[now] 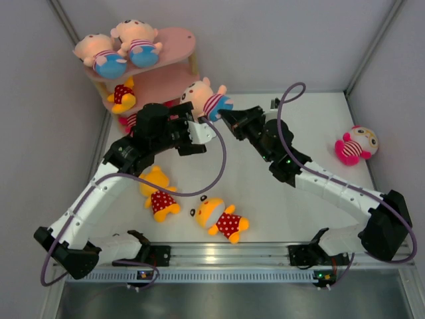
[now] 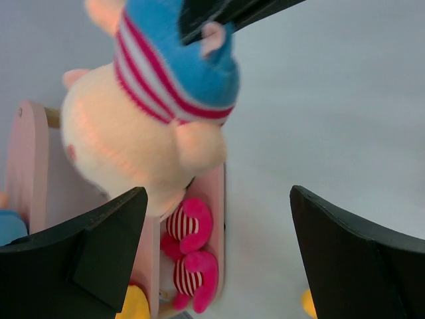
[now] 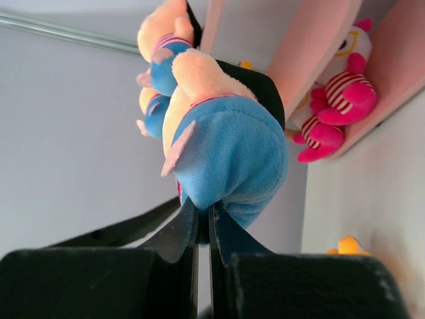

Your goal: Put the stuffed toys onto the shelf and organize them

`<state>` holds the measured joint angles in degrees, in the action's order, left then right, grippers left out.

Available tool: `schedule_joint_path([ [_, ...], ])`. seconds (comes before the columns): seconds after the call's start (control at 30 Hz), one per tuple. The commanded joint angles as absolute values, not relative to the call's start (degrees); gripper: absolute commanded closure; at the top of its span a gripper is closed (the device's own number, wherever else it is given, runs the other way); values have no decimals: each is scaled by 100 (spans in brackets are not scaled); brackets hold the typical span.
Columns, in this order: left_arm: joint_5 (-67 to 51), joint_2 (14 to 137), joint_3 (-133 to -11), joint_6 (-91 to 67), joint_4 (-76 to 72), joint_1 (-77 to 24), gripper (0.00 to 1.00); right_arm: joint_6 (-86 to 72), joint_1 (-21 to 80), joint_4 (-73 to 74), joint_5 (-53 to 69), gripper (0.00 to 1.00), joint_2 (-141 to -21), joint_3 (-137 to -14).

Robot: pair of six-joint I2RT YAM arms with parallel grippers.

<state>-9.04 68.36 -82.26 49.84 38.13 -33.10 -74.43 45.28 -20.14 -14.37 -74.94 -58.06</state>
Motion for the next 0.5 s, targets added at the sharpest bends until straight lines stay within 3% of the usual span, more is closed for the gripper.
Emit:
schedule_joint_path([
  [0.0,-817,6811,-7832,5535,2550,-3742,6,-7760,4351,-2250,-1239,100,-7646,-6354],
  [0.27,377,7136,-7268,5984,107,-4157,4,-7980,4140,-2575,-1055,100,-8094,-6671],
  [0.47,26,7093,-6952,6258,-509,-4148,5,-8253,4148,-2848,-1055,100,-8209,-6530],
])
